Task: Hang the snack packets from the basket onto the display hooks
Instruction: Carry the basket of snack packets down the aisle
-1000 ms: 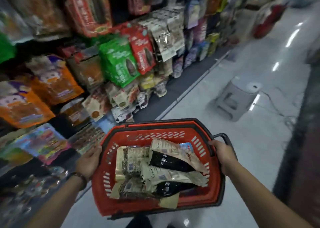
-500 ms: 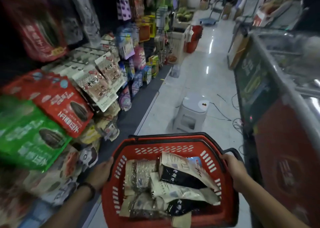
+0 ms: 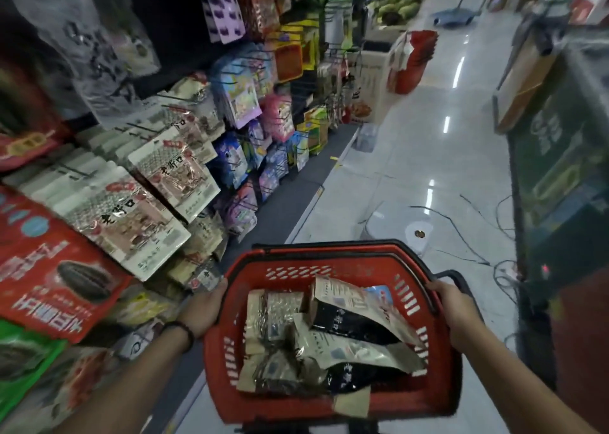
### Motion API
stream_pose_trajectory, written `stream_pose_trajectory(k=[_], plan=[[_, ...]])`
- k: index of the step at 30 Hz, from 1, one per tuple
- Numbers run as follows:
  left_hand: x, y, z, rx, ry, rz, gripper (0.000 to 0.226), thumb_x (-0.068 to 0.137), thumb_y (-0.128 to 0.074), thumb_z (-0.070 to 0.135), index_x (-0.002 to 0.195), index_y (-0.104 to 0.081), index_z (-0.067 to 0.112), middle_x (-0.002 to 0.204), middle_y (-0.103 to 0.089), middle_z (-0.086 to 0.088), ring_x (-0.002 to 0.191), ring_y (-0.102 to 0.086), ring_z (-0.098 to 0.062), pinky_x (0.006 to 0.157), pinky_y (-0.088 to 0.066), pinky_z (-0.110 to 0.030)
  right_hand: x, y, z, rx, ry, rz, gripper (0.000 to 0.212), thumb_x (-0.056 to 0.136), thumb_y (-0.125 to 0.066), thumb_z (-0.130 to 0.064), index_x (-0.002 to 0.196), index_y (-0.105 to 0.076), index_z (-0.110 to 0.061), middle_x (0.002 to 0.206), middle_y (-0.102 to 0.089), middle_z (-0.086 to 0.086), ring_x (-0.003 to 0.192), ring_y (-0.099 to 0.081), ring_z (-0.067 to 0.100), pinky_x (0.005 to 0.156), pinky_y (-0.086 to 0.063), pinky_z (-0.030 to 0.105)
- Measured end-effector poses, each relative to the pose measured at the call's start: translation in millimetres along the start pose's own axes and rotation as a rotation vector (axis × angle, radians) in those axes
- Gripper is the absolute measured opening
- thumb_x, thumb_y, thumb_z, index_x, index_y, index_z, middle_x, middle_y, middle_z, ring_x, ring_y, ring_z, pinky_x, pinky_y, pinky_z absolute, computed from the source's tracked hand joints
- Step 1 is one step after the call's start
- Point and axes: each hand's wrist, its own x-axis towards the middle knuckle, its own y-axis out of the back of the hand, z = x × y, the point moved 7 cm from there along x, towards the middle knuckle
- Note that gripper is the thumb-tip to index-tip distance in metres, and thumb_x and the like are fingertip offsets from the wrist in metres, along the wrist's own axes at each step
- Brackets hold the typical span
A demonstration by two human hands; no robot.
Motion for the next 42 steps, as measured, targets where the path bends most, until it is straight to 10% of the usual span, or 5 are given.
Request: stream_pose_trajectory(k=[6, 11, 15, 26, 42], plan=[[59, 9, 78, 0.009, 0.037, 0.097, 0.09, 0.099, -0.015, 0.082, 0.088, -0.07, 0.013, 0.077, -0.066, -0.009, 0.073, -0.064, -0.031, 0.066, -0.043, -0.036, 85, -44, -115, -0.012, 0.094, -0.065, 0.026, 0.088, -0.069, -0.017, 0.065, -0.079, -0.019, 0.061, -0.074, 0.006, 0.07, -0.069, 0.035, 0.074, -0.056, 0.045], [144, 11, 112, -0.142, 0.089, 0.086, 0.101, 0.092, -0.016, 0.092, 0.092, -0.082, 0.016, 0.093, -0.081, -0.009, 0.087, -0.075, -0.029, 0.092, -0.059, -0.046, 151, -104, -192, -0.082, 0.146, -0.11, 0.019, 0.093, -0.065, -0.013, 0.075, -0.068, -0.014, 0.069, -0.073, 0.015, 0.066, -0.067, 0.034, 0.072, -0.054, 0.04], [202, 18, 148, -0.199, 0.152, -0.038, 0.094, 0.087, -0.014, 0.096, 0.085, -0.079, 0.028, 0.087, -0.08, -0.003, 0.095, -0.077, -0.031, 0.096, -0.059, -0.042, 209, -148, -224, -0.085, 0.059, -0.144, 0.035, 0.077, -0.074, -0.03, 0.097, -0.078, -0.002, 0.083, -0.08, 0.022, 0.079, -0.076, 0.044, 0.092, -0.061, 0.062], [312, 32, 185, -0.552, 0.358, 0.001, 0.108, 0.058, -0.031, 0.114, 0.1, -0.084, 0.03, 0.098, -0.084, -0.006, 0.096, -0.08, -0.033, 0.099, -0.06, -0.051, 332, -284, -365, -0.226, 0.154, -0.222, 0.023, 0.083, -0.073, -0.025, 0.06, -0.078, -0.026, 0.08, -0.078, 0.026, 0.081, -0.075, 0.049, 0.086, -0.06, 0.071], [342, 46, 243, -0.687, 0.57, 0.317, 0.101, 0.068, -0.023, 0.11, 0.106, -0.075, 0.033, 0.1, -0.081, -0.011, 0.088, -0.078, -0.034, 0.09, -0.064, -0.051, 510, -443, -446, -0.422, 0.098, -0.5, 0.048, 0.068, -0.075, -0.033, 0.102, -0.081, 0.0, 0.097, -0.08, 0.025, 0.091, -0.075, 0.049, 0.096, -0.058, 0.066]])
